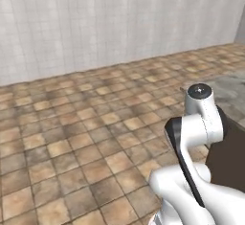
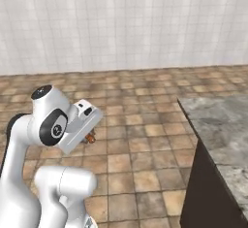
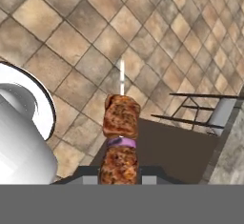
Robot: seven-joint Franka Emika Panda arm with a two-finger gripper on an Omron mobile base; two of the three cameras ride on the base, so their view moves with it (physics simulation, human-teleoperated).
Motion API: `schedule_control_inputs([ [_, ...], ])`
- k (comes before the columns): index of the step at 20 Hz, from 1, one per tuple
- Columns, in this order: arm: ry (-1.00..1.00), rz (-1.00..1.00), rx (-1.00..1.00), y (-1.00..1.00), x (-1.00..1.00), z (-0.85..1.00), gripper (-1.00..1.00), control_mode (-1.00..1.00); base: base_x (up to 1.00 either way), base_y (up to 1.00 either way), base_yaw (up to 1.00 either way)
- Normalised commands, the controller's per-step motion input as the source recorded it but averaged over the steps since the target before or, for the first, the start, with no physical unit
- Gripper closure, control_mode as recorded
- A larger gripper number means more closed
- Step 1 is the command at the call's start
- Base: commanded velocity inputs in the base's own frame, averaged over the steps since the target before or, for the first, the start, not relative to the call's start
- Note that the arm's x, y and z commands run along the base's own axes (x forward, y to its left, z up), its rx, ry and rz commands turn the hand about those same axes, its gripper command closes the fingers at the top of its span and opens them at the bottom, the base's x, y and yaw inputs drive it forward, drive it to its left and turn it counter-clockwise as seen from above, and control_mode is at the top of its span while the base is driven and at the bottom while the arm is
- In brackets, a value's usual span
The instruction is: Place the cold items (potato and kiwi) from the fridge in one tupperware on the dining counter. Place the warm items (kebab skewer and hot dog) in the stove area in another tupperware.
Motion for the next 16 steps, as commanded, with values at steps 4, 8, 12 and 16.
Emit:
schedule_control_inputs([
  [4,0.0,0.0,0.0,0.0,0.0,0.0,1.0,1.0,1.0,0.53,-0.41],
  [8,0.0,0.0,0.0,0.0,0.0,0.0,1.0,1.0,1.0,0.58,-0.41],
  [12,0.0,0.0,0.0,0.0,0.0,0.0,1.0,1.0,1.0,0.89,-0.4],
  [16,0.0,0.0,0.0,0.0,0.0,0.0,1.0,1.0,1.0,0.73,-0.48],
])
